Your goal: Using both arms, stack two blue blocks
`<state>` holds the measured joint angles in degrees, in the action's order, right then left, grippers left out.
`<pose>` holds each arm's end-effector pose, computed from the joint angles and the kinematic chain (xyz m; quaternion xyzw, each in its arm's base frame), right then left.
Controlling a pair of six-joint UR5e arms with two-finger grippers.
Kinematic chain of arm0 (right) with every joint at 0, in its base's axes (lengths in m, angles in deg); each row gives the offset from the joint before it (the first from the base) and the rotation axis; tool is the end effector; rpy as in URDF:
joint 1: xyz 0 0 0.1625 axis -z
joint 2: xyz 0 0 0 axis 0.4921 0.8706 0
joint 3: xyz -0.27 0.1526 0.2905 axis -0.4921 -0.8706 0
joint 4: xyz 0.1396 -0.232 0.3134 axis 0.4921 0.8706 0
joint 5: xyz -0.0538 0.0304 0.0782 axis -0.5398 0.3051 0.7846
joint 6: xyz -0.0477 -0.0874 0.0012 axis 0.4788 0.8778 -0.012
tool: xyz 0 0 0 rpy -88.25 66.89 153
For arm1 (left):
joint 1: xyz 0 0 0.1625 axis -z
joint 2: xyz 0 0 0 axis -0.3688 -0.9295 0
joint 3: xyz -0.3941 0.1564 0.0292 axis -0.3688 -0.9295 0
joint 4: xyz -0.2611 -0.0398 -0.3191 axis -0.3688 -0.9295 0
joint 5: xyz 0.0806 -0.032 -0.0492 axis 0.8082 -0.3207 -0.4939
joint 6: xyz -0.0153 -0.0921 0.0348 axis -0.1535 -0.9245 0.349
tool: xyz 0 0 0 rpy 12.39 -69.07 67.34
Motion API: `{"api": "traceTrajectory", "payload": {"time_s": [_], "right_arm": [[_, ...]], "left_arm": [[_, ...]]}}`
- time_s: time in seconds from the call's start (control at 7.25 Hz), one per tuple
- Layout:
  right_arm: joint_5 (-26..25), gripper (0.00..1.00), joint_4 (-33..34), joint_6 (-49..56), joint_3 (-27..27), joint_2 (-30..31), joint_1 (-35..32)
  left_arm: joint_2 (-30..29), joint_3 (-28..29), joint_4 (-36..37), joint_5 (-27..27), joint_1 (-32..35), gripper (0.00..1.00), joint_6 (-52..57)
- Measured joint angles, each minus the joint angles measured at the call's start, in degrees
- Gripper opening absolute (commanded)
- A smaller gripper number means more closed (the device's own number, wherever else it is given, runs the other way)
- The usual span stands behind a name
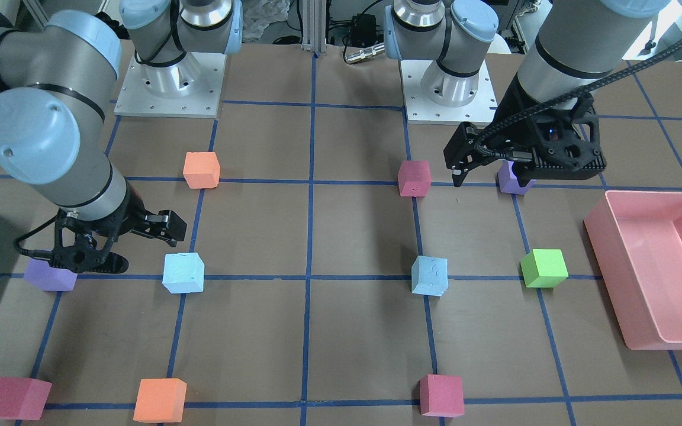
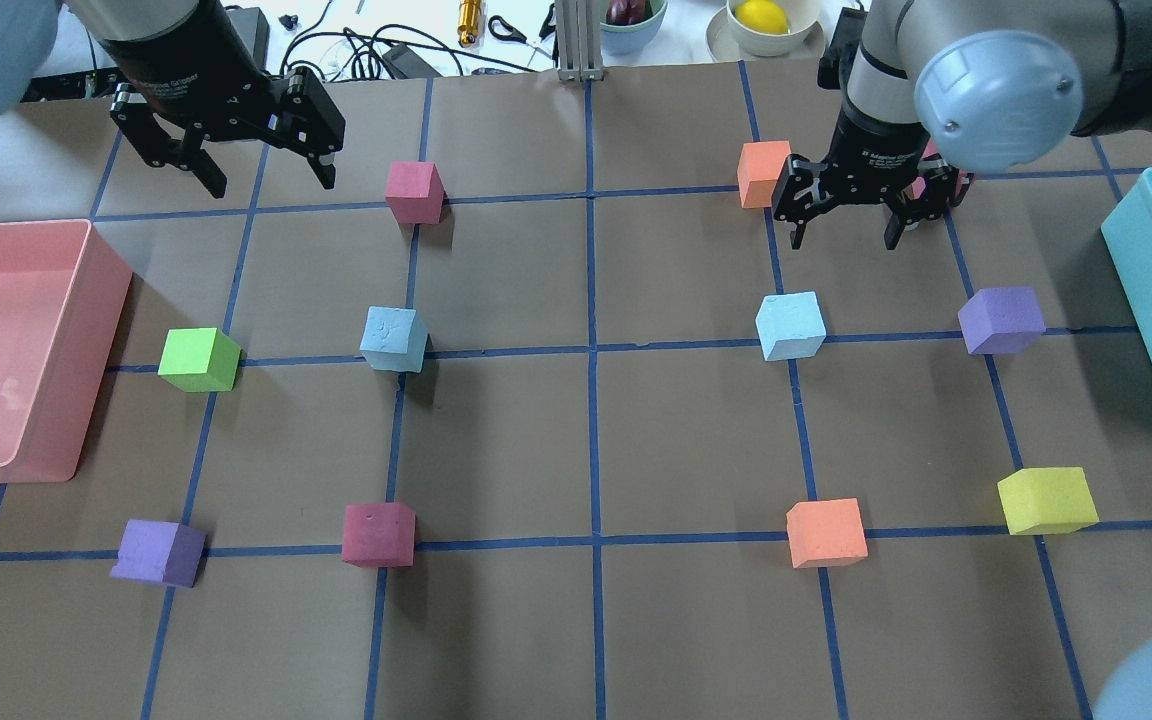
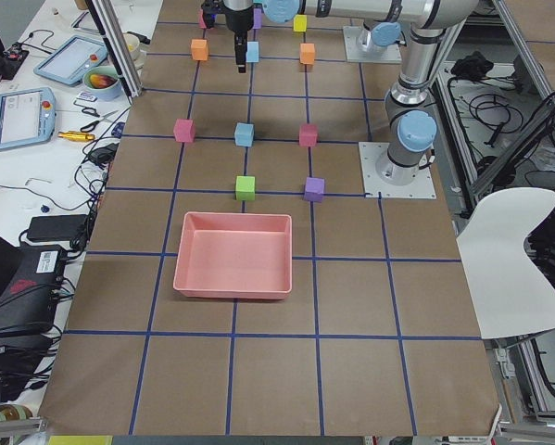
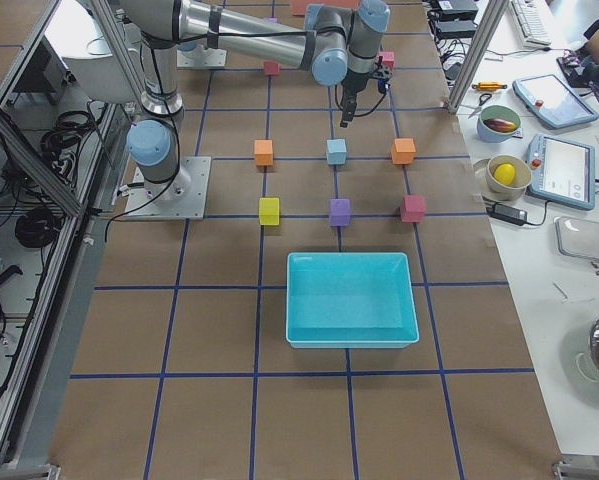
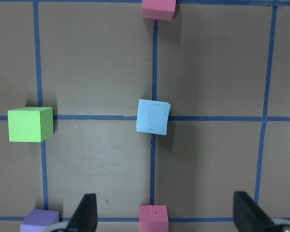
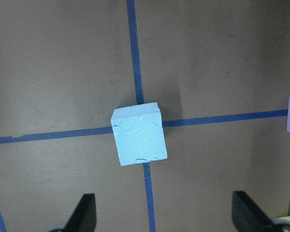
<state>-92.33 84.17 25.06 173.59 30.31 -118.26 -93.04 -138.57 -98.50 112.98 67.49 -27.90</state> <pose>0.1187 -0.5861 0.3479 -0.0406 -0.9970 -0.0645 0.0120 -0.1262 -0.5455 0.5047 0.0144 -0.9999 0.0026 0.0059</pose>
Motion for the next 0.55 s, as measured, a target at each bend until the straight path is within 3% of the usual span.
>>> {"api": "traceTrajectory", "payload": {"time_s": [0.55], "right_arm": [[0.8, 1.0, 15.0, 0.0, 8.8, -3.4, 0.0]], "left_arm": [[0.0, 0.0, 0.0, 0.0, 0.0, 1.0, 0.2]]}}
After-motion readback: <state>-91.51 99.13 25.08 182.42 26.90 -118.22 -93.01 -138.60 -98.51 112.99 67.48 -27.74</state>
